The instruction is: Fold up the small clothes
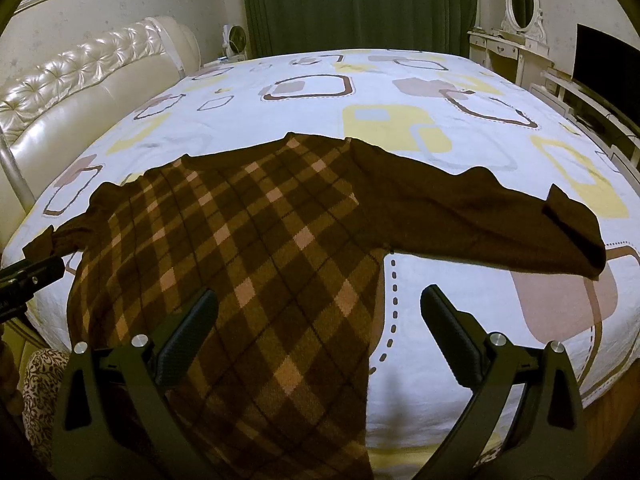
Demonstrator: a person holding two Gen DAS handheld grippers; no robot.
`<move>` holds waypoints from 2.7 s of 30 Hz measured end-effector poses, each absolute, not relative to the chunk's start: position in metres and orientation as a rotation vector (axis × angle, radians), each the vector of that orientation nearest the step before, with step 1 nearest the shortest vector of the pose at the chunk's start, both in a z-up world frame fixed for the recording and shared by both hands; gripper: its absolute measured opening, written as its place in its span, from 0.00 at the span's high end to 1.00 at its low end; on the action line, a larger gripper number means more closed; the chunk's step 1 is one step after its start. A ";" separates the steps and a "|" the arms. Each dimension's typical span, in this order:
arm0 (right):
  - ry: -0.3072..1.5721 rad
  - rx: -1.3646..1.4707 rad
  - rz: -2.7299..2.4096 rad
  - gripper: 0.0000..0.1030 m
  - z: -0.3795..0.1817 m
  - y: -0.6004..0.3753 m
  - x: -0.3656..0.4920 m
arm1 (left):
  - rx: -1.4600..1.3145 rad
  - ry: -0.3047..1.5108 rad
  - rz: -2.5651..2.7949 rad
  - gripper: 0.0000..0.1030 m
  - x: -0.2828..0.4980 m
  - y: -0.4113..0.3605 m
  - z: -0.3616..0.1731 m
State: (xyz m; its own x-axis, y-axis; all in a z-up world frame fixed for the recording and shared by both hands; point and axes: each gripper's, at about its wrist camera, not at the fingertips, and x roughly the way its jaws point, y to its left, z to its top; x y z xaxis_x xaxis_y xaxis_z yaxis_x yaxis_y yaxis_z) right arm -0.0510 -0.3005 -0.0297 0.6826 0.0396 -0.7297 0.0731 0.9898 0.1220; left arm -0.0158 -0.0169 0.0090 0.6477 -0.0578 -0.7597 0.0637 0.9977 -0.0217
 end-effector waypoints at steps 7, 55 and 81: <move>0.822 0.146 -0.019 0.02 -0.031 -0.300 -0.051 | 0.008 0.865 -0.068 0.04 -0.016 -0.016 0.009; 0.866 0.205 -0.118 0.02 -0.018 -0.377 -0.025 | -0.018 0.891 -0.063 0.04 -0.014 -0.012 -0.003; 1.172 0.327 -0.454 0.57 -0.083 -0.581 0.062 | -0.024 0.987 0.003 0.04 0.000 0.004 -0.036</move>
State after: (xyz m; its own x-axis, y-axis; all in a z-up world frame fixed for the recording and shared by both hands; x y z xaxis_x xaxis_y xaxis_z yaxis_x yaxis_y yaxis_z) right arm 0.0622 -0.5807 -0.0831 0.3148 -0.1703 -0.9338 0.5028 0.8643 0.0119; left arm 0.0004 0.0044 -0.0362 0.5515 -0.0087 -0.8341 -0.0133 0.9997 -0.0193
